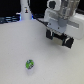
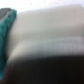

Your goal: Open the kcup holder, insert the kcup into the holder, and close the kcup holder

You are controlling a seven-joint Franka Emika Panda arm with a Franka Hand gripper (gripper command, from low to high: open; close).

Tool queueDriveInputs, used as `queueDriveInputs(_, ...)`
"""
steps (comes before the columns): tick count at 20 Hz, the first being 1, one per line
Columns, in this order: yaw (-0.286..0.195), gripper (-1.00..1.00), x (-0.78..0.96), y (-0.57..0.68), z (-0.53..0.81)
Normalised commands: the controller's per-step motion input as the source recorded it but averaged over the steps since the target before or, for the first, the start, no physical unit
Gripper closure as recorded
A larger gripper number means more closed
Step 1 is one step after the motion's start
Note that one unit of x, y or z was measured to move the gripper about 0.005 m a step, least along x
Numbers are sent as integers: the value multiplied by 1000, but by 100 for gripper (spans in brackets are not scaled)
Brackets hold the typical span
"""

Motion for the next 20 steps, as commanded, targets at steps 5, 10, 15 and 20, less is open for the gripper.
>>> queueDriveInputs(5, -86, -100, 252, -406, 259)
queueDriveInputs(10, -157, -100, 326, -704, 218)
queueDriveInputs(15, -172, -100, 295, -752, 108)
queueDriveInputs(20, -162, -100, 288, -764, 45)
